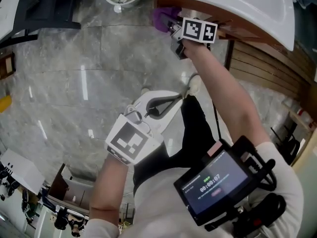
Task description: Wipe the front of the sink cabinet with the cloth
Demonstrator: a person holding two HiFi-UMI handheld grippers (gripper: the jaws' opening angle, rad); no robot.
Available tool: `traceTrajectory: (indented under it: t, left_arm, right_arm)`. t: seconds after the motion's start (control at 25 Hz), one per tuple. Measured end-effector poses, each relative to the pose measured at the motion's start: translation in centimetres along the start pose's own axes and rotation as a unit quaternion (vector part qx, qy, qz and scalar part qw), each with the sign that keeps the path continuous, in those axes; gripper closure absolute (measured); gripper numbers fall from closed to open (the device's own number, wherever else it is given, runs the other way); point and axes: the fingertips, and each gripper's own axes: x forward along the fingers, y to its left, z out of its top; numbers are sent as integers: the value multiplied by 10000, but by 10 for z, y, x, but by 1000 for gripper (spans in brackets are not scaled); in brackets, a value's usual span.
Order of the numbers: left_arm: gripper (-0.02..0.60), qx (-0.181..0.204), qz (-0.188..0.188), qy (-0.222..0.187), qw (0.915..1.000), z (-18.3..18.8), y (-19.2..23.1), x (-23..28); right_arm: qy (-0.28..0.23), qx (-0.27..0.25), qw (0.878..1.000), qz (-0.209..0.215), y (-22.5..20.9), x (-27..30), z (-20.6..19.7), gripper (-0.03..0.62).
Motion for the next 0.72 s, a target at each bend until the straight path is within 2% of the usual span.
traceTrajectory:
  t: [0.4, 0.72]
  left_arm:
    - [575, 88, -265, 64, 9996, 3, -8, 19]
    - [577, 160, -515, 179, 9984, 11, -23, 56]
  right_arm:
    - [-378, 289, 9978, -452, -50, -47, 14, 533]
    - [-600, 459, 9953, -611, -87, -92, 27, 533]
